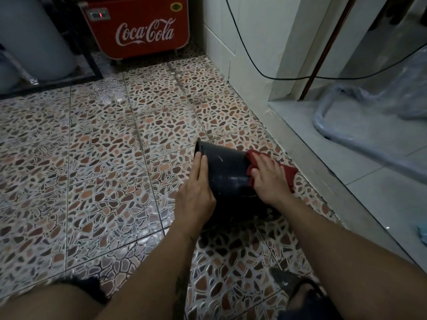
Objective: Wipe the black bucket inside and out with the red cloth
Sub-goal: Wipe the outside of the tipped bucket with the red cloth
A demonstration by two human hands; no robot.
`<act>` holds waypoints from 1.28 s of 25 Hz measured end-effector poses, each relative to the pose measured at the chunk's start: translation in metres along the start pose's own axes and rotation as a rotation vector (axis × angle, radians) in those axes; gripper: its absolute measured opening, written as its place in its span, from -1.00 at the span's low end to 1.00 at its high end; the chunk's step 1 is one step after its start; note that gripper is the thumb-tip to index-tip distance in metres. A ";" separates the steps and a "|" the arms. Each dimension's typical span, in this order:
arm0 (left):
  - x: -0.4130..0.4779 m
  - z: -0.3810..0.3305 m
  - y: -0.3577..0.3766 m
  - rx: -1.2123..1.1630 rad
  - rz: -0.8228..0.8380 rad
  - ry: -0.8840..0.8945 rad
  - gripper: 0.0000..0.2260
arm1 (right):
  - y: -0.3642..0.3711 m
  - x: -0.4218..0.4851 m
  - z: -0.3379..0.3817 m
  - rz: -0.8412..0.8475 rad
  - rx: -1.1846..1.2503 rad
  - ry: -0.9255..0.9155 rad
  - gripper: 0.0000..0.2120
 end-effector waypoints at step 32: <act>0.014 0.005 -0.001 -0.211 -0.073 -0.097 -0.53 | 0.008 0.012 0.015 0.136 0.029 0.067 -0.51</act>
Point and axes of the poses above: each hand's wrist, its own x-axis towards the middle knuckle, its own y-axis out of the palm, z = x × y, the point moved 4 cm from there along x, towards the middle knuckle, and after that the axes turned 3 degrees about x, right-handed, at the moved point
